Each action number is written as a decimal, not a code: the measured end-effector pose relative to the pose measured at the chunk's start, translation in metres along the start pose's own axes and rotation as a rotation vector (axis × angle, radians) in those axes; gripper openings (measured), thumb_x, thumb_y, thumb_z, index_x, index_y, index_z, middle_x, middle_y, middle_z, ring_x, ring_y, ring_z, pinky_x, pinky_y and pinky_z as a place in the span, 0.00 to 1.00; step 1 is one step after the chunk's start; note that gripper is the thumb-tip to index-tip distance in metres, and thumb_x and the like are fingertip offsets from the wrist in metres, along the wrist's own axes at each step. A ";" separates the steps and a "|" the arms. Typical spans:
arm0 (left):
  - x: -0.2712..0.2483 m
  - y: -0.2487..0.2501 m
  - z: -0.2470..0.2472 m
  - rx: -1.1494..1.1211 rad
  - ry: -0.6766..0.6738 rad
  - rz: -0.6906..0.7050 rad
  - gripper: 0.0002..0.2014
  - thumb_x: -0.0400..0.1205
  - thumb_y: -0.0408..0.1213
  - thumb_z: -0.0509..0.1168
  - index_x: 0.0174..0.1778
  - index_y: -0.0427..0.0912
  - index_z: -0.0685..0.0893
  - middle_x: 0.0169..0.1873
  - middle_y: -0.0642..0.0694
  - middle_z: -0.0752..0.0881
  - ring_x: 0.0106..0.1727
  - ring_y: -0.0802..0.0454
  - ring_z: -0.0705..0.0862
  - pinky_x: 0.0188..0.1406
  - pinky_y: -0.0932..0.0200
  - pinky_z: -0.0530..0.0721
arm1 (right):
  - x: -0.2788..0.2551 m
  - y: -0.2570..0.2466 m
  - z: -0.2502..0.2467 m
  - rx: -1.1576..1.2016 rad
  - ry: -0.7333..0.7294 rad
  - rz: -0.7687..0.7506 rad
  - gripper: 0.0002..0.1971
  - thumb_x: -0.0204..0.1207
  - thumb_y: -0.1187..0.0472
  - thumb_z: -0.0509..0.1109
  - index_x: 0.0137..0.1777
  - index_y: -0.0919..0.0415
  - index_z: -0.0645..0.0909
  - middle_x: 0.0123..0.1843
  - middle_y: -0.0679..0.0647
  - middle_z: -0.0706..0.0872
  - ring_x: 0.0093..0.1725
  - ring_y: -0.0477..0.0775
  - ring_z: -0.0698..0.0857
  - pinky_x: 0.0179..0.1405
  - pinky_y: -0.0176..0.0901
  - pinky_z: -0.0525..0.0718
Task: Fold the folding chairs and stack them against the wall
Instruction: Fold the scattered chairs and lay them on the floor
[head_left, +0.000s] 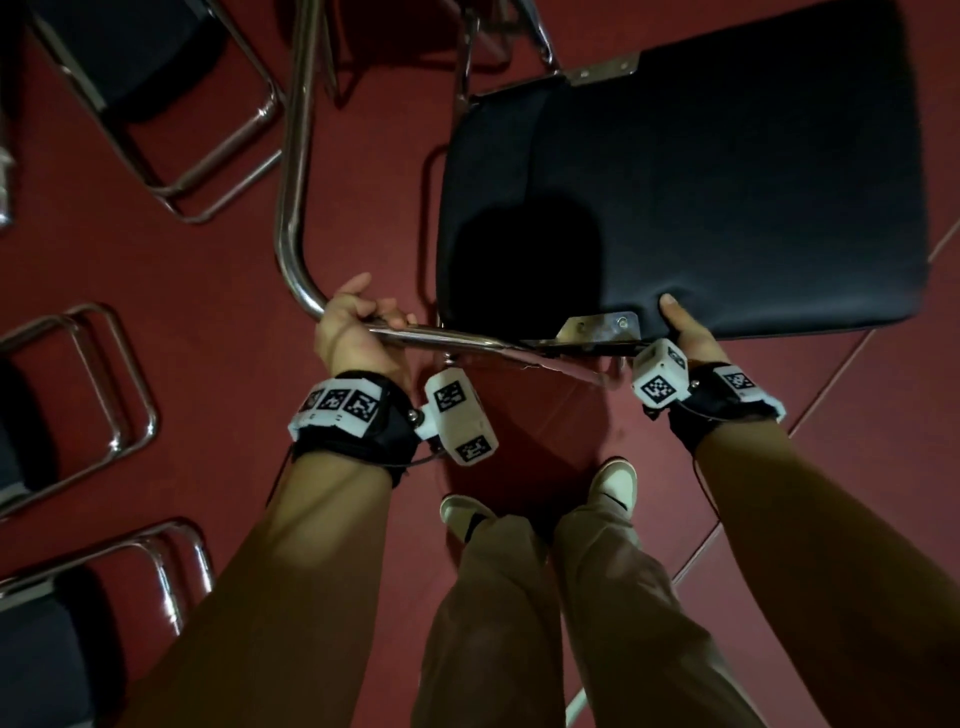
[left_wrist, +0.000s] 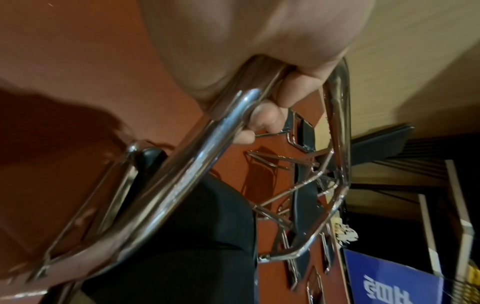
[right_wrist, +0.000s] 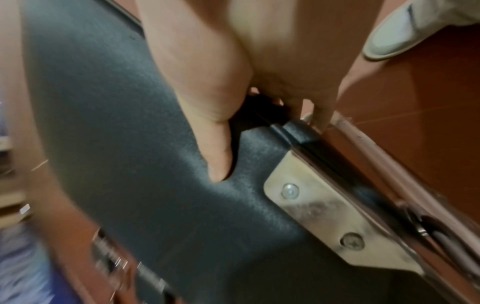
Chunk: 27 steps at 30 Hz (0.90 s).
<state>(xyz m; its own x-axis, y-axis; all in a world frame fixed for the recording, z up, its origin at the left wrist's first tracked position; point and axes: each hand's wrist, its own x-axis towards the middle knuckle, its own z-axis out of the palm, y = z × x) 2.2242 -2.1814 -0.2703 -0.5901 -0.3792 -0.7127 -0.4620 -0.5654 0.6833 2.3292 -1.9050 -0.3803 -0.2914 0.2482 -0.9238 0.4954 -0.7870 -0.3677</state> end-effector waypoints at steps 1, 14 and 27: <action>-0.004 0.005 0.005 0.005 -0.008 0.005 0.16 0.75 0.24 0.52 0.48 0.36 0.83 0.24 0.45 0.74 0.19 0.51 0.68 0.27 0.59 0.78 | -0.007 -0.003 0.003 0.023 -0.044 0.024 0.29 0.69 0.45 0.78 0.67 0.61 0.81 0.29 0.53 0.89 0.25 0.50 0.87 0.24 0.40 0.85; -0.018 0.073 0.006 -0.079 -0.031 0.029 0.14 0.76 0.23 0.51 0.49 0.36 0.80 0.29 0.43 0.78 0.21 0.50 0.75 0.31 0.56 0.83 | -0.083 -0.053 0.102 -0.132 0.063 -0.372 0.46 0.47 0.57 0.88 0.68 0.70 0.76 0.56 0.65 0.89 0.46 0.63 0.92 0.34 0.53 0.91; -0.012 0.122 -0.028 -0.232 -0.136 -0.020 0.13 0.82 0.25 0.50 0.55 0.34 0.77 0.48 0.37 0.89 0.51 0.37 0.91 0.56 0.43 0.89 | -0.116 -0.062 0.201 -0.529 -0.059 -0.677 0.39 0.64 0.53 0.84 0.68 0.60 0.65 0.62 0.54 0.81 0.60 0.55 0.85 0.63 0.58 0.86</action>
<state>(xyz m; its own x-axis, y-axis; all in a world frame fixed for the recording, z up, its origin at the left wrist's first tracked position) 2.1934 -2.2669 -0.1830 -0.6733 -0.2731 -0.6871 -0.3197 -0.7304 0.6036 2.1679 -1.9985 -0.2286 -0.6968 0.5277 -0.4857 0.5111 -0.1097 -0.8525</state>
